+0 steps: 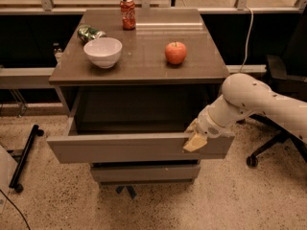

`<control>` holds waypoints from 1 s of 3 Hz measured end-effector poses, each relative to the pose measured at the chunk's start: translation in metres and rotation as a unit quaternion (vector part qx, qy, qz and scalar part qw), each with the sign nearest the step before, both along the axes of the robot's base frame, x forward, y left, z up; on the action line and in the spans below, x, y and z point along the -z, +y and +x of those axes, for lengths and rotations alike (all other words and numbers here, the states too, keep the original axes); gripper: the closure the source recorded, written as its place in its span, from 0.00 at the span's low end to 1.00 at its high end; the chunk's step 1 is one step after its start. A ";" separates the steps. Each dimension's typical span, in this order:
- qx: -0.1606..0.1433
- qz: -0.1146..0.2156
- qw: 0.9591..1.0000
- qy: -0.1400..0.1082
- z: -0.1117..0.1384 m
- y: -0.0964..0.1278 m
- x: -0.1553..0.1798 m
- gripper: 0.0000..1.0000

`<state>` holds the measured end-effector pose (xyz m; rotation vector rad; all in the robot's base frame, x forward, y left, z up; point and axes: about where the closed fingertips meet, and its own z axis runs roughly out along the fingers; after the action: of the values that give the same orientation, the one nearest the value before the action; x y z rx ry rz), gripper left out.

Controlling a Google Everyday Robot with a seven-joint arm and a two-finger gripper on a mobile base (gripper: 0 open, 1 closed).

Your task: Open top drawer

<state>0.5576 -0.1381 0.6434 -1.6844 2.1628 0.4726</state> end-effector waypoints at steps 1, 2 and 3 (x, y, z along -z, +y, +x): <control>0.000 0.000 1.000 0.000 0.000 0.000 0.000 0.38; 0.004 0.001 1.000 0.001 -0.005 0.000 0.001 0.14; 0.025 0.007 1.000 0.009 -0.032 0.000 0.006 0.00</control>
Offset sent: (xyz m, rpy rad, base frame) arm -0.2090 -0.0035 -0.0365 0.0886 0.1078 -0.3272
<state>0.5258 -0.1380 0.6374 -1.6202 2.2036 0.4881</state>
